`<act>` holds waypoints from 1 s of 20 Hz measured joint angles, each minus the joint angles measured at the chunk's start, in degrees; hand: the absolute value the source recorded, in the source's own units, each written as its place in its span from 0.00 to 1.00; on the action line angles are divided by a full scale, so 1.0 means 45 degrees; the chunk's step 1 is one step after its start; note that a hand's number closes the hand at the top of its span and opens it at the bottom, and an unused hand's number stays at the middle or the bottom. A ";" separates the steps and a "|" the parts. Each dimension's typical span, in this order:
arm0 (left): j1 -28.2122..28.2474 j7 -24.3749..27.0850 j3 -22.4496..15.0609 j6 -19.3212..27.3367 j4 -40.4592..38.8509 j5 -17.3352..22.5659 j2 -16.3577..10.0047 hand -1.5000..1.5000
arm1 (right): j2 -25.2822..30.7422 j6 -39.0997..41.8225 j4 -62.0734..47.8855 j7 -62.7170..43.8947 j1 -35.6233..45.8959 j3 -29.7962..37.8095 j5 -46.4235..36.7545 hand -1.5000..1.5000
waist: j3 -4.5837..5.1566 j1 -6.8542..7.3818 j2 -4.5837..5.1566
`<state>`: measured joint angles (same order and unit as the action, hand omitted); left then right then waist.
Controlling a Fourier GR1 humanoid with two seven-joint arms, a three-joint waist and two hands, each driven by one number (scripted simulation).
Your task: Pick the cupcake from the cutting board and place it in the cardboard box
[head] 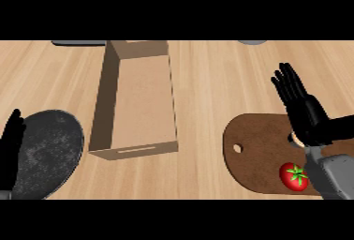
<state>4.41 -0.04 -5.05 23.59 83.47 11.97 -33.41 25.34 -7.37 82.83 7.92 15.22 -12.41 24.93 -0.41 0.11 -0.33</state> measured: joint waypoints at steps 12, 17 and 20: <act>-0.0586 -0.0212 -0.1353 -0.0634 0.0745 -0.0508 0.0630 0.50 | 0.0856 -0.6858 -0.1945 -0.0102 -0.0353 0.3679 -0.2529 0.00 | 0.0139 -0.0570 0.0130; -0.0769 -0.0436 -0.1810 -0.0811 0.0842 -0.0898 0.1125 0.50 | 0.0608 -0.8866 -0.0879 -0.0552 -0.1384 0.3735 -0.3575 0.00 | 0.0111 -0.0288 0.0066; -0.0770 -0.0447 -0.1864 -0.0856 0.0846 -0.1024 0.1190 0.50 | 0.1689 -0.8760 -0.0512 -0.2076 -0.2187 0.2882 -0.4574 0.00 | 0.0132 -0.0231 0.0042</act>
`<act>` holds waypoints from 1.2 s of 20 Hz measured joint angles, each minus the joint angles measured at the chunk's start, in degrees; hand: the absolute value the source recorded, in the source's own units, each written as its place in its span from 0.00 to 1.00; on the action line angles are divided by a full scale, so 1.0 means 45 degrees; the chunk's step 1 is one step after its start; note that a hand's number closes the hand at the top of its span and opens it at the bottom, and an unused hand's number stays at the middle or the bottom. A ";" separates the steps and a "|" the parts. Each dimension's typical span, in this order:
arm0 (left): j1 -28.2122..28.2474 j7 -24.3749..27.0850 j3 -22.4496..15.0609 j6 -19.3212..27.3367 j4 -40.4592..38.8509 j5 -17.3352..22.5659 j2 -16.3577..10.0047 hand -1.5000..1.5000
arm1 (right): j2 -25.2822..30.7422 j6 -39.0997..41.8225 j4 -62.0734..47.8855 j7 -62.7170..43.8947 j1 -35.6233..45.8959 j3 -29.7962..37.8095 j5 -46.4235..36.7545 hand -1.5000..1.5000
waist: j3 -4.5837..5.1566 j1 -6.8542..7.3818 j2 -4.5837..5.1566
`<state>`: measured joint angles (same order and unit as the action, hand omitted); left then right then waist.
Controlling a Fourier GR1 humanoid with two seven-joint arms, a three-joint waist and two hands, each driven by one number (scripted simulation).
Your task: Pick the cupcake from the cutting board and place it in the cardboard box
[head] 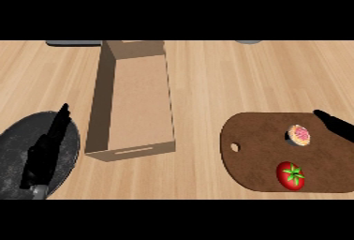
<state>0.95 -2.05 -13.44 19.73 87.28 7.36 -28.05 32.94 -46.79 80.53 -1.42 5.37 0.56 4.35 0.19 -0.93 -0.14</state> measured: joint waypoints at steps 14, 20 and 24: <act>-0.0336 -0.0193 0.0007 -0.0238 -0.0134 -0.0169 0.0124 0.50 | 0.5492 0.6548 0.3225 -0.8828 -0.0905 -0.3060 -0.0373 0.00 | 0.0026 0.0201 0.0003; -0.0342 -0.0096 0.0066 -0.0359 -0.0245 -0.0404 0.0501 0.50 | 0.5139 0.7908 0.4223 -1.2150 0.0505 -0.3830 -0.0556 0.00 | -0.0013 0.0309 0.0032; -0.0469 0.0060 0.0317 -0.0646 -0.0581 -0.0557 0.0701 0.50 | 0.4381 0.8211 0.4165 -1.2922 0.0951 -0.4091 -0.1312 0.00 | -0.0026 0.0286 0.0035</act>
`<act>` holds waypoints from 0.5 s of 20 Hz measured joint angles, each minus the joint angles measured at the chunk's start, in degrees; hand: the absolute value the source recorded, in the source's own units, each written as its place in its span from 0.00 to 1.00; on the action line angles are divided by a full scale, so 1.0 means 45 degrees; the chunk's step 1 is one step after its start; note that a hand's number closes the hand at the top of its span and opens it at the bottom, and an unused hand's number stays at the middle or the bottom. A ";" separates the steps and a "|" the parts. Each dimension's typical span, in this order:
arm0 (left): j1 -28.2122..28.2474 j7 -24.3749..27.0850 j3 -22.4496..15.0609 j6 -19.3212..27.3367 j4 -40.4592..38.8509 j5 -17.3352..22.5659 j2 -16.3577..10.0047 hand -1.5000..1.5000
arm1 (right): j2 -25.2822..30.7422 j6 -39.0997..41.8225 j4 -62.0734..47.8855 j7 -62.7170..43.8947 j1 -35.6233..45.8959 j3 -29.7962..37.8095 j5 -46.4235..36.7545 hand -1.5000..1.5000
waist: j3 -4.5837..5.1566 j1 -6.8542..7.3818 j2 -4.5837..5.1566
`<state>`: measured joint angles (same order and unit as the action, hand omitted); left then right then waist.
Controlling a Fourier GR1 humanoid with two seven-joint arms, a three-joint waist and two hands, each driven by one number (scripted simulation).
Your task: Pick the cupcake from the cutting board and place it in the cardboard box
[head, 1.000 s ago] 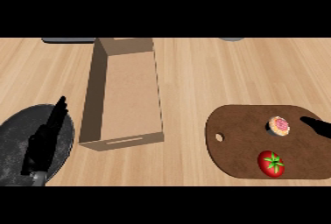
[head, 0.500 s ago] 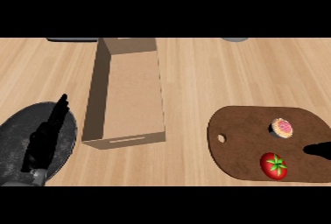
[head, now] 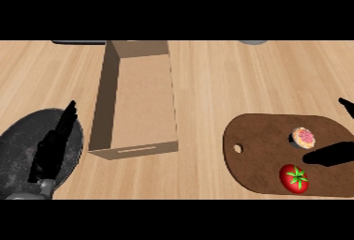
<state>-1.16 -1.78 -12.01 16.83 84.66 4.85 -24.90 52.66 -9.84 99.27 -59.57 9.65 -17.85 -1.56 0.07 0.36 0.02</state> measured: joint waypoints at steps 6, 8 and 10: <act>-0.0095 -0.0425 0.0092 0.0021 0.0277 -0.0427 0.0303 0.50 | -0.1001 0.0334 -0.0486 -0.0475 0.0311 -0.0293 -0.0881 0.00 | -0.0008 -0.0009 -0.0001; 0.0046 -0.0326 0.0269 -0.0169 0.0319 -0.0418 0.0263 0.50 | -0.1256 0.0445 -0.0607 -0.0533 0.0226 -0.0277 -0.1090 0.00 | -0.0008 -0.0019 -0.0005; 0.0152 -0.0464 0.0360 -0.0216 0.0492 -0.0502 0.0335 0.50 | -0.1516 0.0626 -0.0817 -0.0570 0.0329 -0.0162 -0.1236 0.00 | -0.0012 -0.0017 -0.0005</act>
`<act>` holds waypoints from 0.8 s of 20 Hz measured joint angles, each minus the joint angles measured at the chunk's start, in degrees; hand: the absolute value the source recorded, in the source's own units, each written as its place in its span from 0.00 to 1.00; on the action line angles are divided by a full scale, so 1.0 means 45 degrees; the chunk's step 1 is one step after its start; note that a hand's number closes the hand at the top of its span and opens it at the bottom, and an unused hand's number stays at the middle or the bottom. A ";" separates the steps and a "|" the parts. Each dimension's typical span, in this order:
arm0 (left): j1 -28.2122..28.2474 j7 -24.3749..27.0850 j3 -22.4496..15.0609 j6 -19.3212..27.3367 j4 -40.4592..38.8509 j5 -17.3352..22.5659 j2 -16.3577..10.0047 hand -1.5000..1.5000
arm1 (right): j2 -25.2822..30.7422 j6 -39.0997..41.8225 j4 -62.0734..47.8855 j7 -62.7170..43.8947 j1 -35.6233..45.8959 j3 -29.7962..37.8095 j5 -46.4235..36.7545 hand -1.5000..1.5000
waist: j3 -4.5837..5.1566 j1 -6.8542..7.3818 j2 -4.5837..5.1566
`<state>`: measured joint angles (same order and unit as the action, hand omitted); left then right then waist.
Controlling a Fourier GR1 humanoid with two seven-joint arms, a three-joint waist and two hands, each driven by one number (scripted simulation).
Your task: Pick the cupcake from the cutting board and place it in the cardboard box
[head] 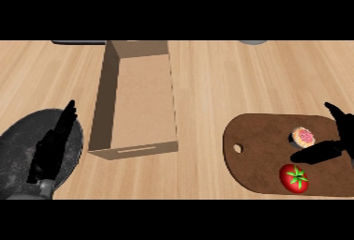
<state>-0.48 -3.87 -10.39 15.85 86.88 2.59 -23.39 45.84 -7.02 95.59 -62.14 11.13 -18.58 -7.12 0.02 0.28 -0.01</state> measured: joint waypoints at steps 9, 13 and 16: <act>0.0058 -0.0364 0.0392 -0.0355 0.0356 -0.0605 0.0480 0.50 | -0.1168 0.0510 -0.0318 0.0294 -0.0497 0.0705 -0.1224 0.00 | -0.0002 -0.0041 -0.0005; 0.0189 -0.0338 0.0734 -0.0738 0.0406 -0.0722 0.0611 0.50 | -0.1813 0.0728 -0.0520 0.0434 -0.0632 0.1081 -0.1864 0.00 | -0.0004 -0.0043 -0.0004; 0.0288 -0.0396 0.0887 -0.0887 0.0505 -0.0962 0.0812 0.50 | -0.2179 0.0975 -0.0314 0.0436 -0.0762 0.1459 -0.2203 0.00 | -0.0004 -0.0051 -0.0007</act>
<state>0.81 -5.65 -6.40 11.86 89.15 -1.74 -19.74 36.03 -2.64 94.18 -60.17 7.71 -12.01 -17.03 0.00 0.06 -0.04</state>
